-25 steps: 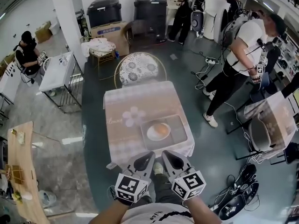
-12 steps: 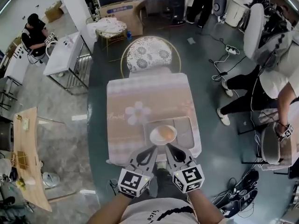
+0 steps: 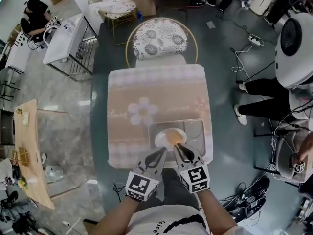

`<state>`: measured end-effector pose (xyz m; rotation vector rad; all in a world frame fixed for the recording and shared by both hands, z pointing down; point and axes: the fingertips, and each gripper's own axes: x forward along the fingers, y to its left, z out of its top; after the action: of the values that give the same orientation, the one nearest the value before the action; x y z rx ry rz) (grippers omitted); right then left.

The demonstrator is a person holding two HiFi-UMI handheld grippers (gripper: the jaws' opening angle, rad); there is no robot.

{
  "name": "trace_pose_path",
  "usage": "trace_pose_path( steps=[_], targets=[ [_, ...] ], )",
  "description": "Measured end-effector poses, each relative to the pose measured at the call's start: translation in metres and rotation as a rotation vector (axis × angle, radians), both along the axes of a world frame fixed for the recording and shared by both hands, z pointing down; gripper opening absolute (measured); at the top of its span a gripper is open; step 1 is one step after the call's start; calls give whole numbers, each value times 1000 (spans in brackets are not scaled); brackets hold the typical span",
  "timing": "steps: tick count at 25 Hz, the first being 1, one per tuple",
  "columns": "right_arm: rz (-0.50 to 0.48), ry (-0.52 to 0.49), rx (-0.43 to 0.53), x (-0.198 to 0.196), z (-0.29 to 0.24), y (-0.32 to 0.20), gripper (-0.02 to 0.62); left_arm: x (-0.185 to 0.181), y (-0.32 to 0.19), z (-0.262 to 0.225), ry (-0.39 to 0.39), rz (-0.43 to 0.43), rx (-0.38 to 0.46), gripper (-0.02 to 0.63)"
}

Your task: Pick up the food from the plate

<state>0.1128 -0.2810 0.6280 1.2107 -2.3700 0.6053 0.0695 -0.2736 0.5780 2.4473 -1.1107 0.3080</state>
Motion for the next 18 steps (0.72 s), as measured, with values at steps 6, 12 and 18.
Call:
trace_pose_path(
  steps=[6, 12, 18],
  targets=[
    [-93, 106, -104, 5, 60, -10, 169, -2, -10, 23, -12, -27, -56, 5],
    [-196, 210, -171, 3, 109, -14, 221, -2, -16, 41, -5, -53, -98, 5],
    [-305, 325, -227, 1, 148, -19, 270, -10, -21, 56, -10, -82, -131, 5]
  ],
)
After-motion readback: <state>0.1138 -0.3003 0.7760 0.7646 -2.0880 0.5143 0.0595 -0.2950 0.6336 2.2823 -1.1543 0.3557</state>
